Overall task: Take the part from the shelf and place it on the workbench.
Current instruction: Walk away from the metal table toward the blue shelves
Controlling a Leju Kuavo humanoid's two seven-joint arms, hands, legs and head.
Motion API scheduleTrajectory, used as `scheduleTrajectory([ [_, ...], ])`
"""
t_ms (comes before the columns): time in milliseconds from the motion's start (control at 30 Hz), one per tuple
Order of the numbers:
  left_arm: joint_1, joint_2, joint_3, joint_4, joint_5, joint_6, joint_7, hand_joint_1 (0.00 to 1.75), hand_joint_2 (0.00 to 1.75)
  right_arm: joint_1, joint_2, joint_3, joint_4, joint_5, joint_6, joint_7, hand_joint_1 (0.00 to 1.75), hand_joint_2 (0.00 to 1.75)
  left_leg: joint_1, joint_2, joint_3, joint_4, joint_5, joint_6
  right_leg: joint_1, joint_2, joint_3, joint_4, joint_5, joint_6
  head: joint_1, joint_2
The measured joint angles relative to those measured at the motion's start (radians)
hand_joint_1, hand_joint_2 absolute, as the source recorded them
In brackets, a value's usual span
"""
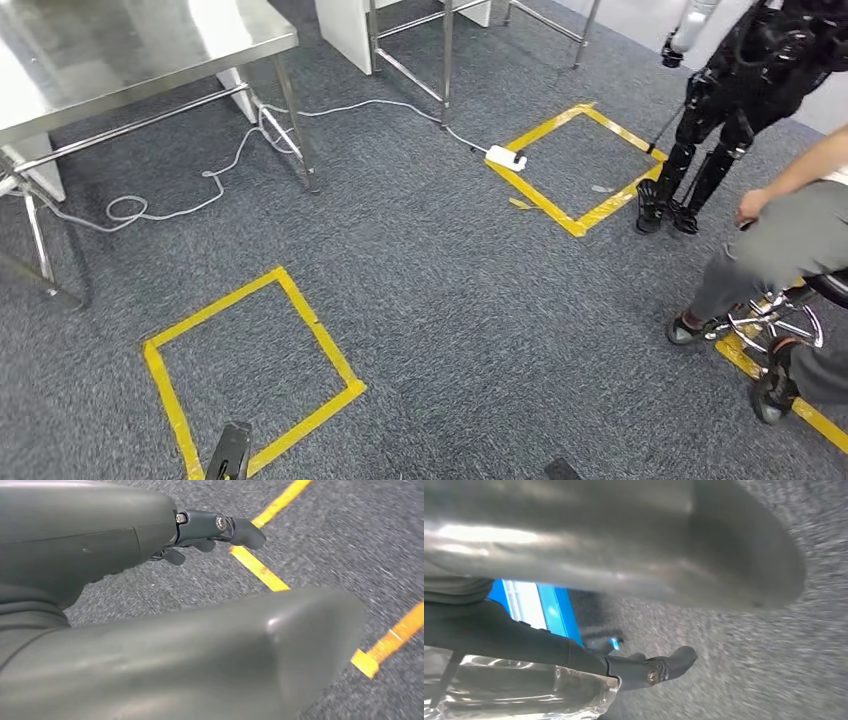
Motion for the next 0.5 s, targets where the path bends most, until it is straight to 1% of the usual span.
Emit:
scheduleTrajectory([
  [33,-0.003,0.001,-0.003,-0.002,0.002,0.000,0.002,0.00,0.00,0.001,0.001,-0.002,0.000,0.000,0.001,0.000,0.00,0.00,0.003,-0.022,-0.008,0.023,-0.019,-0.003,-0.005,0.012,0.000,-0.002,0.002,-0.011,-0.002,0.000],
  [67,-0.004,0.002,-0.006,-0.003,0.004,0.001,0.005,0.00,0.00,0.000,0.001,-0.005,0.000,0.000,0.002,-0.001,0.00,0.00,0.006,-0.052,-0.026,0.066,-0.049,-0.005,-0.009,0.023,0.001,-0.003,0.005,-0.023,-0.006,0.000],
  [100,-0.005,0.004,-0.008,-0.004,0.007,0.001,0.009,0.00,0.00,-0.001,0.002,-0.009,0.000,-0.001,0.004,-0.002,0.00,0.00,0.006,-0.081,-0.053,0.128,-0.085,-0.003,-0.007,0.035,-0.001,-0.003,0.007,-0.033,-0.008,0.000],
  [133,-0.004,0.006,-0.011,-0.005,0.010,0.001,0.013,0.00,0.00,-0.003,0.002,-0.013,0.000,-0.001,0.005,-0.002,0.00,0.00,0.006,-0.100,-0.084,0.196,-0.118,-0.002,-0.003,0.048,-0.003,-0.003,0.008,-0.041,-0.009,0.000],
  [167,-0.004,0.007,-0.014,-0.006,0.013,0.002,0.016,0.00,0.00,-0.003,0.002,-0.017,0.000,-0.001,0.006,-0.003,0.00,0.00,0.006,-0.109,-0.109,0.248,-0.136,-0.001,0.001,0.062,-0.004,-0.003,0.009,-0.044,-0.010,0.000],
  [200,-0.004,0.007,-0.016,-0.006,0.016,0.002,0.019,0.00,0.00,-0.002,0.003,-0.021,0.000,-0.002,0.007,-0.004,0.00,0.00,0.006,-0.112,-0.122,0.270,-0.135,0.000,0.004,0.077,-0.005,-0.002,0.010,-0.045,-0.010,0.000],
  [233,-0.004,0.008,-0.018,-0.007,0.019,0.002,0.020,0.00,0.00,0.000,0.003,-0.024,0.000,-0.001,0.008,-0.005,0.00,0.00,0.006,-0.114,-0.114,0.253,-0.114,0.001,0.006,0.092,-0.005,0.000,0.011,-0.046,-0.010,0.000],
  [267,-0.004,0.008,-0.019,-0.007,0.020,0.003,0.020,0.00,0.00,0.001,0.003,-0.028,0.000,-0.001,0.008,-0.006,0.00,0.00,0.007,-0.120,-0.090,0.202,-0.079,0.003,0.007,0.108,-0.005,0.002,0.011,-0.046,-0.010,0.000],
  [300,-0.005,0.007,-0.021,-0.008,0.021,0.005,0.020,0.00,0.00,0.001,0.003,-0.030,0.000,-0.001,0.008,-0.007,0.00,0.00,0.009,-0.137,-0.058,0.139,-0.047,0.006,0.006,0.122,-0.006,0.006,0.012,-0.045,-0.011,0.000],
  [333,-0.005,0.007,-0.022,-0.008,0.021,0.008,0.020,0.00,0.00,0.000,0.004,-0.031,0.000,0.000,0.008,-0.008,0.00,0.00,0.011,-0.157,-0.031,0.081,-0.025,0.008,0.009,0.136,-0.009,0.011,0.012,-0.042,-0.011,0.000],
  [367,-0.005,0.006,-0.023,-0.008,0.021,0.012,0.021,0.00,0.00,-0.001,0.004,-0.031,0.000,0.001,0.008,-0.009,0.00,0.00,0.010,-0.172,-0.014,0.043,-0.015,0.010,0.011,0.147,-0.014,0.014,0.013,-0.037,-0.011,0.000],
  [400,-0.006,0.004,-0.024,-0.008,0.021,0.014,0.021,0.00,0.00,-0.001,0.005,-0.032,0.000,0.002,0.008,-0.009,0.00,0.00,0.008,-0.181,-0.009,0.027,-0.016,0.013,0.011,0.157,-0.020,0.015,0.015,-0.030,-0.011,0.000],
  [433,-0.007,0.002,-0.025,-0.008,0.021,0.017,0.021,0.00,0.00,0.000,0.005,-0.032,0.000,0.003,0.008,-0.009,0.00,0.00,0.003,-0.175,-0.009,0.023,-0.015,0.017,0.012,0.167,-0.026,0.013,0.019,-0.020,-0.011,0.000],
  [467,-0.009,-0.003,-0.025,-0.008,0.020,0.019,0.021,0.00,0.00,0.002,0.004,-0.032,0.000,0.003,0.008,-0.009,0.00,0.00,0.002,-0.164,-0.009,0.020,-0.010,0.025,0.013,0.174,-0.031,0.010,0.023,-0.011,-0.011,0.000],
  [500,-0.010,-0.007,-0.026,-0.008,0.020,0.020,0.021,0.00,0.00,0.004,0.005,-0.033,0.000,0.003,0.008,-0.008,0.00,0.00,0.000,-0.154,-0.008,0.014,-0.004,0.032,0.013,0.166,-0.037,0.013,0.024,-0.005,-0.011,0.000],
])
